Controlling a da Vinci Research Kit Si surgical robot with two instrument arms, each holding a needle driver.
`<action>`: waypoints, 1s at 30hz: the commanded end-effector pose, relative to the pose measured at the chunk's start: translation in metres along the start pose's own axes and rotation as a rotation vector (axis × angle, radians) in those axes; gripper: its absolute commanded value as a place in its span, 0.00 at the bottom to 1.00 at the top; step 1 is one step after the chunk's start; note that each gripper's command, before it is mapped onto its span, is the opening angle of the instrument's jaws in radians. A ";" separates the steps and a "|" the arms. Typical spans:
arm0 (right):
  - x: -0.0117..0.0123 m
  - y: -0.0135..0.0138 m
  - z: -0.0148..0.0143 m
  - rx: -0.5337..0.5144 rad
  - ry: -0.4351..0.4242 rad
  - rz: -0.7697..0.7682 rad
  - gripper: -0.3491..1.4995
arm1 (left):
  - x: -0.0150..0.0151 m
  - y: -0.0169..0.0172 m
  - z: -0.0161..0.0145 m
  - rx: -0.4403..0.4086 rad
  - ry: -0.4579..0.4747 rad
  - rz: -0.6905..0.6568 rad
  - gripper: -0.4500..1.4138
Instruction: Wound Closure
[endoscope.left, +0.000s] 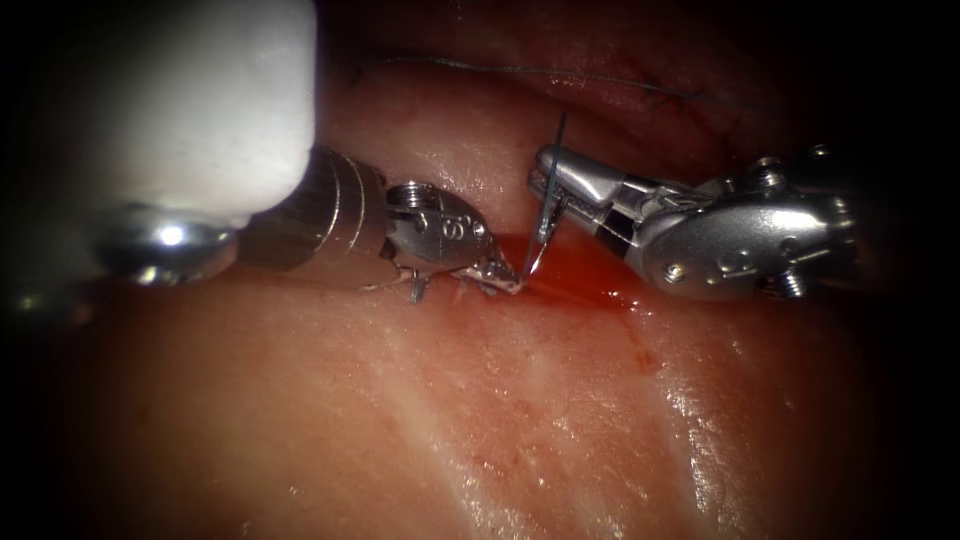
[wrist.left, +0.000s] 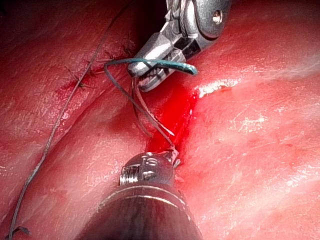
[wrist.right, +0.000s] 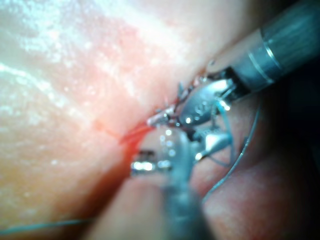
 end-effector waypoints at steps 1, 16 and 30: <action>-0.0001 -0.0006 0.0005 0.000 0.003 0.002 0.00 | -0.0004 0.0000 0.0009 -0.009 -0.015 0.004 0.05; 0.0003 -0.0018 -0.0002 0.003 0.022 -0.007 0.00 | 0.0000 0.0017 0.0018 -0.280 -0.132 0.042 0.05; 0.0001 -0.0038 -0.0003 0.003 0.032 -0.023 0.00 | 0.0003 0.0017 0.0003 -0.249 -0.127 0.039 0.05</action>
